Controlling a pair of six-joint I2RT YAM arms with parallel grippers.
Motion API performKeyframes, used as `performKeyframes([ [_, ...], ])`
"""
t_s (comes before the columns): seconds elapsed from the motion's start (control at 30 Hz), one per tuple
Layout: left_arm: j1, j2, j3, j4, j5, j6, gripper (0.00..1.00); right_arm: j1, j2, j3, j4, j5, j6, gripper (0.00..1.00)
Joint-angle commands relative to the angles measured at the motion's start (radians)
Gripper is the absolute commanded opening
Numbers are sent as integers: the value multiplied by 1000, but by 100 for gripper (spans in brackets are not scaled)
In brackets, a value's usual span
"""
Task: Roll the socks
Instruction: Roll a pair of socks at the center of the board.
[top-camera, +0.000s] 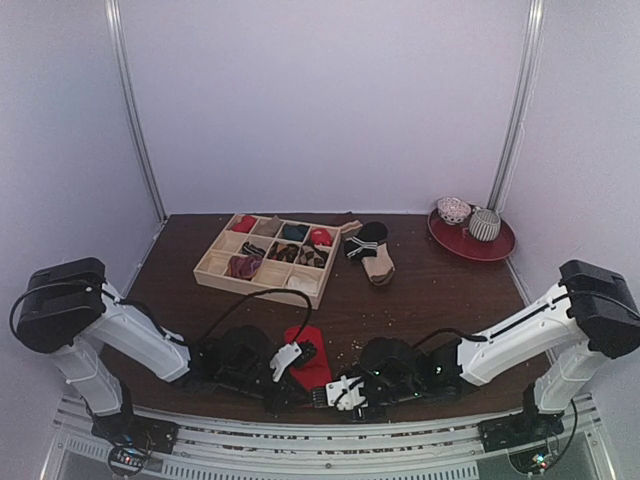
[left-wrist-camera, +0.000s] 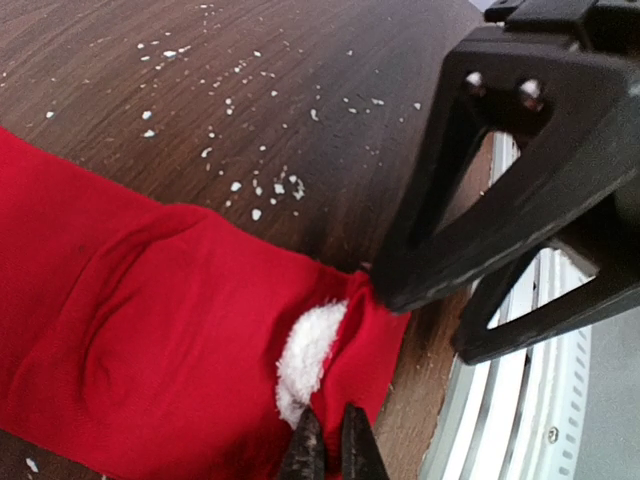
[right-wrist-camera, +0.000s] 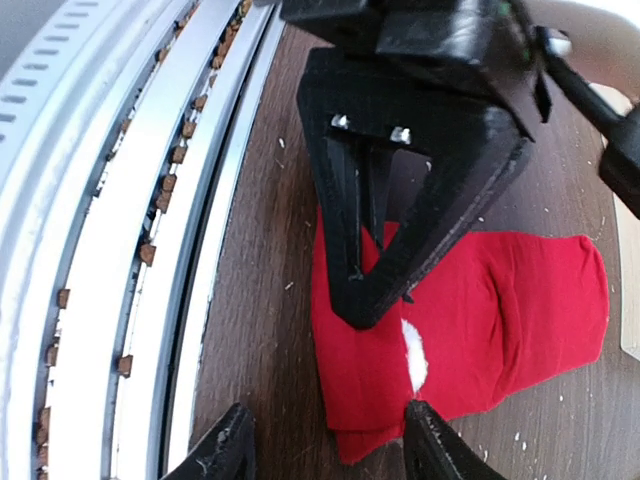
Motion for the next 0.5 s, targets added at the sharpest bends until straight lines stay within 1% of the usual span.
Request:
performKeyframes([
  [0.0, -2, 32, -34, -158, 43, 2, 0, 13, 47, 49, 47, 67, -64, 50],
  [0.2, 1, 38, -41, -156, 53, 8, 0, 23, 82, 60, 59, 79, -74, 47],
  [0.3, 2, 36, -46, -151, 61, 9, 0, 23, 117, 76, 23, 100, -66, 42],
  [0.47, 12, 37, -51, -149, 65, 12, 0, 23, 152, 67, 26, 74, -28, 34],
])
